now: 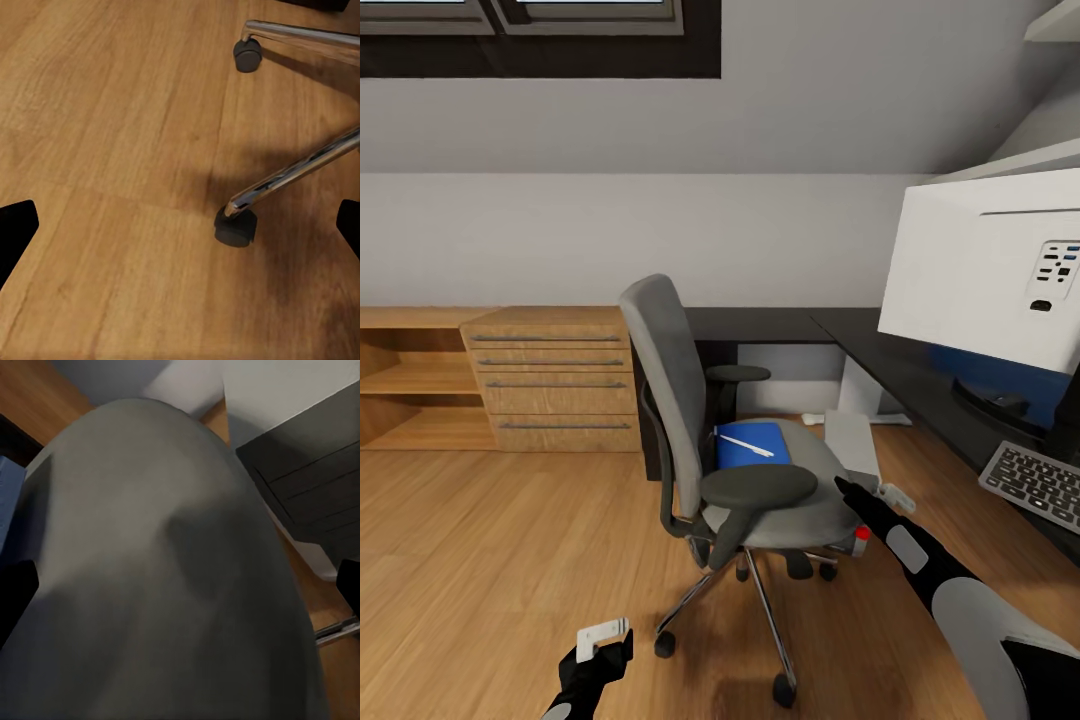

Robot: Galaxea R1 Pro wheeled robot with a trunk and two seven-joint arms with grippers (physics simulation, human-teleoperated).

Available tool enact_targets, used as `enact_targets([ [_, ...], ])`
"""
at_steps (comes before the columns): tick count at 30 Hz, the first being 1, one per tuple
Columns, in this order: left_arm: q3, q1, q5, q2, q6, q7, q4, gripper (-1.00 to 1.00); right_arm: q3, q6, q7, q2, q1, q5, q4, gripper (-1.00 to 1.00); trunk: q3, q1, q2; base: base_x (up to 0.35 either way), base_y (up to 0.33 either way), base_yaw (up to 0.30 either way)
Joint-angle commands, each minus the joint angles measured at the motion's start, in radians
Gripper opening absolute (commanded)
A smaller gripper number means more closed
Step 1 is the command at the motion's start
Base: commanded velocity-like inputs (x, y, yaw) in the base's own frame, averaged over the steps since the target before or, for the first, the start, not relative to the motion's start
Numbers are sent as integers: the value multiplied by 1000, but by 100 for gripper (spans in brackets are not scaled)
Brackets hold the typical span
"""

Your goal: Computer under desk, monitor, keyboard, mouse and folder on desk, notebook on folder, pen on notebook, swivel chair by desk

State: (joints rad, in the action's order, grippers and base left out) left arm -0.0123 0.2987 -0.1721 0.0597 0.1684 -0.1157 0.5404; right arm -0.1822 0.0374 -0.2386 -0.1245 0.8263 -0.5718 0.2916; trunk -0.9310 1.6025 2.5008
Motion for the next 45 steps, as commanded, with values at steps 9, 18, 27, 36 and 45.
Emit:
enact_targets([
  [9,-1,0,-7,0,3,-2,0,100,-5,4,-5,1,1,-9,0,100,-5,0,0,0,0,82],
  [18,-1,0,-7,0,3,0,3,100,-5,4,-5,0,1,-8,0,100,-11,0,0,0,0,96],
  [27,-1,0,-7,0,3,-1,3,100,-5,1,-5,2,1,-8,0,100,-17,0,0,0,0,175],
  [36,-1,0,-7,-1,4,-1,3,100,-5,1,-5,2,1,-9,0,100,-24,0,0,0,0,233],
  [45,-1,0,-6,-3,5,-4,3,100,-5,1,-7,2,1,-9,1,100,-28,0,0,0,0,114],
])
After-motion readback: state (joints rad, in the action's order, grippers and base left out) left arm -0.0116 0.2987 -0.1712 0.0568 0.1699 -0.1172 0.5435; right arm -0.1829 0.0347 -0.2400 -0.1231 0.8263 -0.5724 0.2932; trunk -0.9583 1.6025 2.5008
